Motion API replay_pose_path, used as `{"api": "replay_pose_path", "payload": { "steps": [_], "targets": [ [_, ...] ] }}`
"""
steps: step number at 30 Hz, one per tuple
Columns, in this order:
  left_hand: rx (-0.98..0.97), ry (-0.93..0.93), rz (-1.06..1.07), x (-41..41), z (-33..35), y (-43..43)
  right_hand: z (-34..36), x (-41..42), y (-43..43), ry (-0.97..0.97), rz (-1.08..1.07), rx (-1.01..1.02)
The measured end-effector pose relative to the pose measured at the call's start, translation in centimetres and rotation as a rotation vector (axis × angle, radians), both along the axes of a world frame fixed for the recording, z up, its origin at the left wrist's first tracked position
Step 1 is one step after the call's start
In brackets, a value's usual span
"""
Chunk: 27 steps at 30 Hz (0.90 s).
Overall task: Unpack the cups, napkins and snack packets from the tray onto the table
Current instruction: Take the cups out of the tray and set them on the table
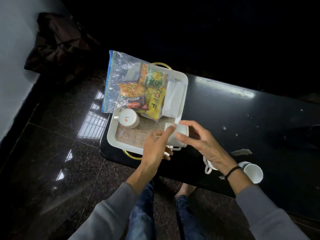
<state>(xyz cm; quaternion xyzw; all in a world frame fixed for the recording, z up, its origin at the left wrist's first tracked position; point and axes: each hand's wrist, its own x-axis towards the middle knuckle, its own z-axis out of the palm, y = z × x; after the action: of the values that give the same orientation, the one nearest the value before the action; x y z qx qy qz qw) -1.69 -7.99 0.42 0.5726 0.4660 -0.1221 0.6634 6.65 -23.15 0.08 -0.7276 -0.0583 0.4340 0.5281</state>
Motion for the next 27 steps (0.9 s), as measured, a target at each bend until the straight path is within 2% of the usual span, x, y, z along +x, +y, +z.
{"api": "replay_pose_path", "payload": {
  "steps": [2,4,8,11,15,19,27],
  "targets": [
    [-0.092,0.039,-0.011,1.5,-0.5,-1.5,0.2,0.8,-1.7,0.015,-0.022,0.039],
    [-0.115,0.077,-0.075,2.8,-1.2,-2.7,0.4,1.4,-3.1,-0.041,-0.044,-0.013],
    [-0.12,0.127,-0.245,5.0,-2.8,-5.1,0.6,2.4,-5.0,-0.265,-0.102,-0.328],
    [-0.086,0.078,-0.301,6.1,-3.6,-6.3,0.3,3.2,-5.6,-0.407,-0.123,-0.579],
    [-0.044,-0.004,-0.354,6.7,-4.1,-7.6,-0.9,3.9,-6.2,-0.52,-0.082,-0.743],
    [-0.056,-0.046,-0.399,7.2,-4.5,-8.7,-2.7,4.2,-6.4,-0.627,-0.041,-0.795],
    [-0.044,-0.063,-0.42,7.6,-5.7,-9.0,-4.5,4.8,-6.5,-0.721,-0.007,-0.811]
  ]
}}
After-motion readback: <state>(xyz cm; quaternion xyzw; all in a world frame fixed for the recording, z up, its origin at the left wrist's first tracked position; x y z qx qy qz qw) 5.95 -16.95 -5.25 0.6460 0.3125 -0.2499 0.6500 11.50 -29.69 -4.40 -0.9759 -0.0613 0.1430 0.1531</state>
